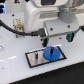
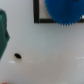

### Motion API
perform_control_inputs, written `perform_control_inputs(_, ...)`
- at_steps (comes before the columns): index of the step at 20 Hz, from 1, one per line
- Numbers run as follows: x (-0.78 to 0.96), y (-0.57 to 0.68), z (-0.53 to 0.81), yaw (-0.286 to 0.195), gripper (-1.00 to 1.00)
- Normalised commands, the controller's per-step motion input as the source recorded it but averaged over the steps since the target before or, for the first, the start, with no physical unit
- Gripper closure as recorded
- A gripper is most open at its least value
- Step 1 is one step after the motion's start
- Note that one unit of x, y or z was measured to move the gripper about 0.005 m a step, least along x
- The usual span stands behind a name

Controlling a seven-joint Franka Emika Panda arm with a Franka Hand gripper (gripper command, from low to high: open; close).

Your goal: Insert the blue gear onto the right peg, followed by the red gear

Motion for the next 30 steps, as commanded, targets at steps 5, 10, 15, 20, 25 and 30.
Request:
perform_control_inputs(5, -0.52, 0.37, 0.0, 0.0, -1.0)
perform_control_inputs(10, -0.59, 0.33, 0.0, 0.0, -1.0)
perform_control_inputs(15, -0.61, 0.27, 0.0, 0.0, -1.0)
perform_control_inputs(20, -0.5, 0.29, 0.0, 0.0, -1.0)
perform_control_inputs(25, -0.38, 0.32, -0.02, 0.0, -1.0)
perform_control_inputs(30, -0.32, 0.23, -0.11, 0.0, -1.0)
